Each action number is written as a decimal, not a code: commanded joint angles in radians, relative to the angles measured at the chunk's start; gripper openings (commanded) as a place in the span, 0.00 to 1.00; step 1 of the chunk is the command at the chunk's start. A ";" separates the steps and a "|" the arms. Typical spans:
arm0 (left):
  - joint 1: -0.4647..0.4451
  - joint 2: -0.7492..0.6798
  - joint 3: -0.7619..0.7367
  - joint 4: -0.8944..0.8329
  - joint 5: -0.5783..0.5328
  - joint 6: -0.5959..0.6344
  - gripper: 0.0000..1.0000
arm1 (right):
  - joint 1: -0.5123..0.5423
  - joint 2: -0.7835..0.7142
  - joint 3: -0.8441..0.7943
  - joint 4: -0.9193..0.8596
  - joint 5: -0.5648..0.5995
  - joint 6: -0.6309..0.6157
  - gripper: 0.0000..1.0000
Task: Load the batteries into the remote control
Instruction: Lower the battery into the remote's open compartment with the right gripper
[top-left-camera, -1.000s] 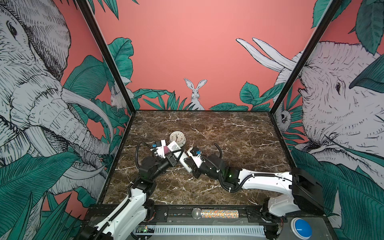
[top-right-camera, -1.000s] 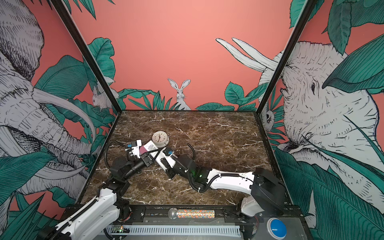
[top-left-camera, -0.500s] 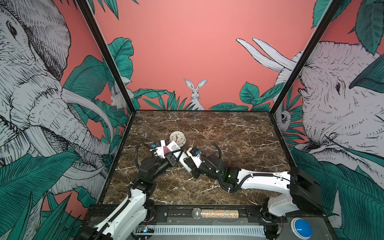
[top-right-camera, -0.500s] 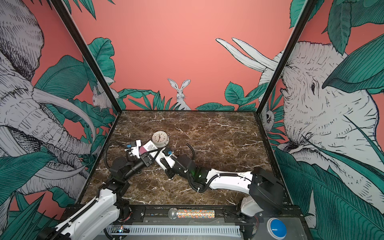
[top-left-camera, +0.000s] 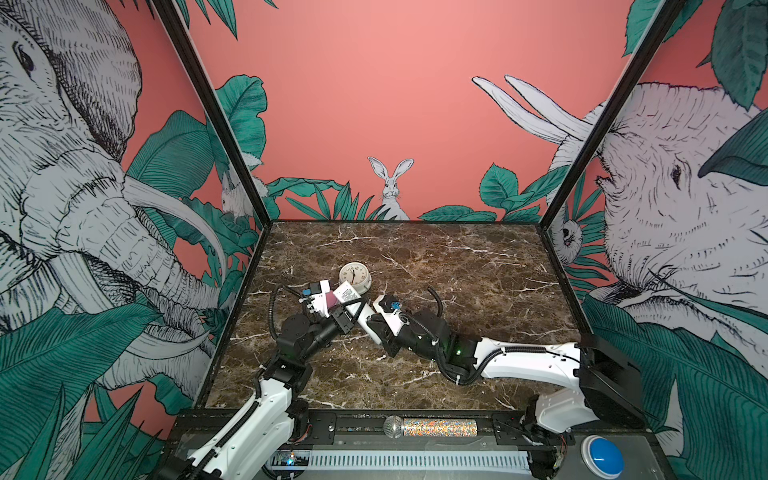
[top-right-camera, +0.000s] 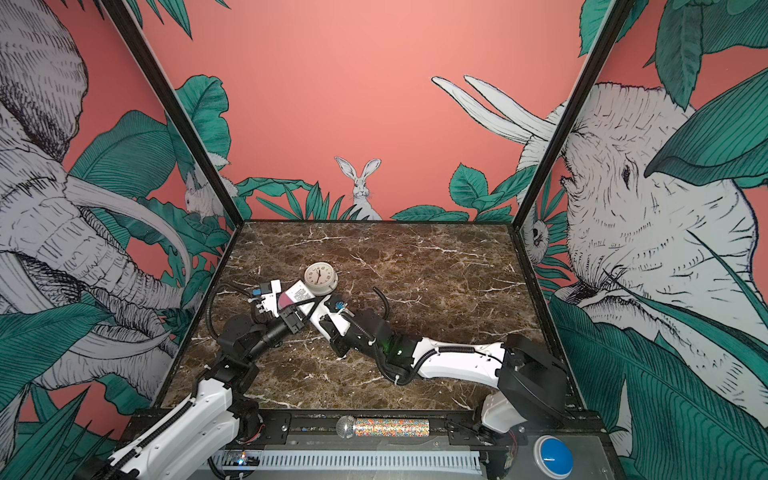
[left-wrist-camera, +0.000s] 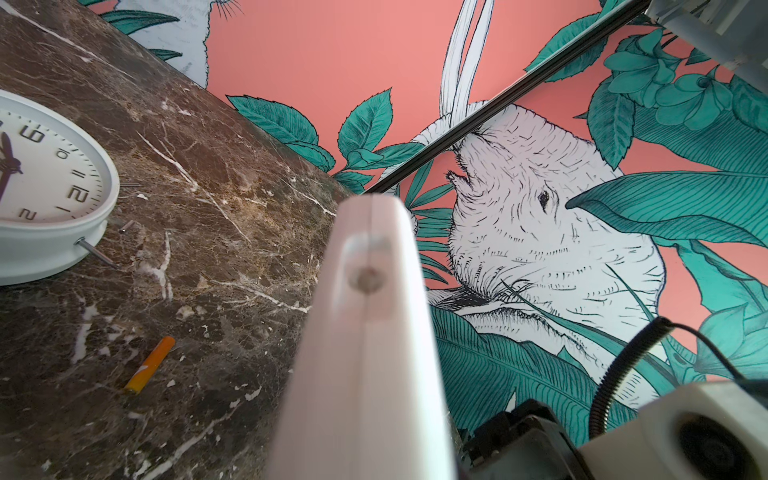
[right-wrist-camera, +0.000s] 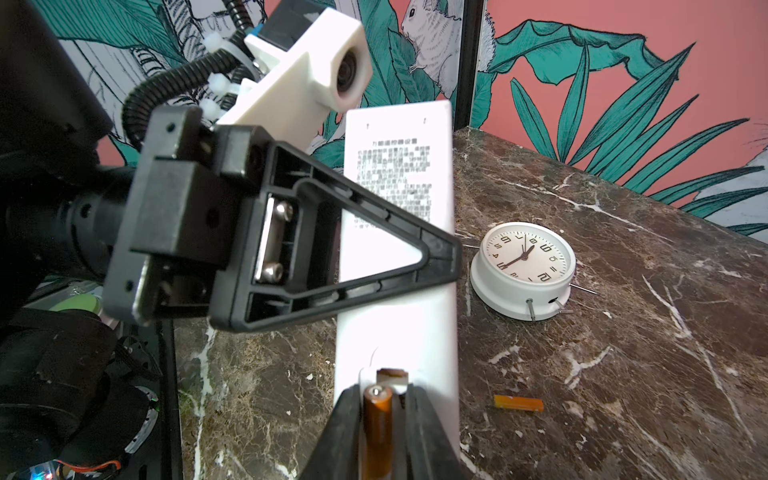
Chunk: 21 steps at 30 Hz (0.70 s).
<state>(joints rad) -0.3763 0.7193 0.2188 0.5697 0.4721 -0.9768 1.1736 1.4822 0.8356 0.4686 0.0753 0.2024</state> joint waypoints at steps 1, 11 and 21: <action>-0.004 -0.020 -0.002 0.043 0.006 -0.006 0.00 | 0.006 0.003 -0.011 0.039 0.011 0.002 0.24; -0.004 -0.014 0.002 0.037 0.011 -0.002 0.00 | 0.006 -0.012 0.004 0.012 0.005 -0.018 0.35; -0.004 -0.009 -0.001 0.038 0.020 -0.003 0.00 | 0.006 -0.022 0.011 -0.010 -0.002 -0.029 0.37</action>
<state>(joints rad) -0.3763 0.7216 0.2188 0.5667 0.4706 -0.9760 1.1782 1.4811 0.8360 0.4595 0.0677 0.1802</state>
